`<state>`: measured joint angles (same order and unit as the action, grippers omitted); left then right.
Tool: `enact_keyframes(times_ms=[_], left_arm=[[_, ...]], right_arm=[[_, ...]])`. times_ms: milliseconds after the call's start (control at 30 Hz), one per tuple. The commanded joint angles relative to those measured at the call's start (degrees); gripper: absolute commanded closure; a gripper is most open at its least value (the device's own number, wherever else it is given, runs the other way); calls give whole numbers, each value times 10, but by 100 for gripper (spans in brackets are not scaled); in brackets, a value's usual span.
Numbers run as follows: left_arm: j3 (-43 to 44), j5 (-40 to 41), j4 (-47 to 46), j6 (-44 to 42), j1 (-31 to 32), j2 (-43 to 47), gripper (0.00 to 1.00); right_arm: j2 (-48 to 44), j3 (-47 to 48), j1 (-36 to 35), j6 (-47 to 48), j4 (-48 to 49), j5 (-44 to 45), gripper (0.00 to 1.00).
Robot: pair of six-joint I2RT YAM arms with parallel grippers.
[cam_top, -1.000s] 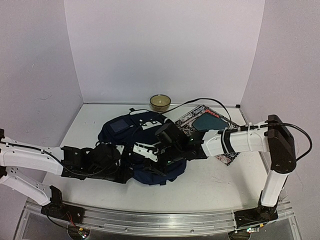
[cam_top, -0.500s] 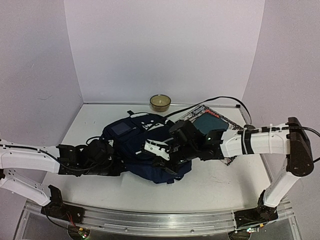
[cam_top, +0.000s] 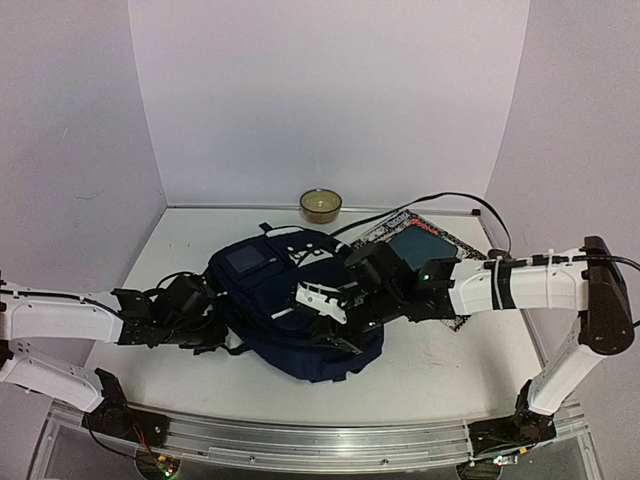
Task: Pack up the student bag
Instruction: Zip the largest pocket of the bag in the student bag, then place the student bag at the center of the board, then reset both arms
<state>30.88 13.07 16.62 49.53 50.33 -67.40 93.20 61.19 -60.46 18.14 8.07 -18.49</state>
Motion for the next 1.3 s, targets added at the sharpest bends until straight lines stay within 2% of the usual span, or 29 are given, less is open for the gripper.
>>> enact_keyframes(times_ms=[0, 133, 300, 367, 467, 600, 700, 833, 933, 1067, 1167, 1267], left_arm=[[-10, 101, 46, 0, -34, 15, 93], [-8, 113, 38, -10, -59, 10, 91], [19, 114, 34, -35, -88, 13, 75], [36, 107, 32, -56, -107, 14, 66], [69, 87, 32, -92, -151, 12, 46], [114, 50, 33, -133, -223, 11, 23], [143, 12, 32, -156, -286, 9, 14], [166, -54, 40, -182, -388, 30, 5], [183, -66, 64, -199, -442, 71, 1], [209, -37, 109, -215, -473, 142, 0], [225, -19, 123, -234, -474, 215, 0], [225, 3, 124, -252, -474, 297, 0]], right_arm=[[27, 70, 5, -30, 1, -27, 59], [72, 124, 5, -51, 1, 12, 43], [113, 193, 34, -85, 1, 82, 17], [124, 213, 60, -99, 1, 94, 13], [129, 222, 117, -131, 3, 133, 7], [94, 193, 200, -173, 21, 182, 2], [42, 142, 274, -221, 37, 214, 2], [-73, 52, 366, -265, 60, 244, 2], [-177, -14, 429, -291, 60, 267, 2], [-337, -96, 479, -304, 56, 333, 2], [-460, -137, 482, -296, 38, 379, 2], [-557, -162, 482, -289, 13, 389, 2]])
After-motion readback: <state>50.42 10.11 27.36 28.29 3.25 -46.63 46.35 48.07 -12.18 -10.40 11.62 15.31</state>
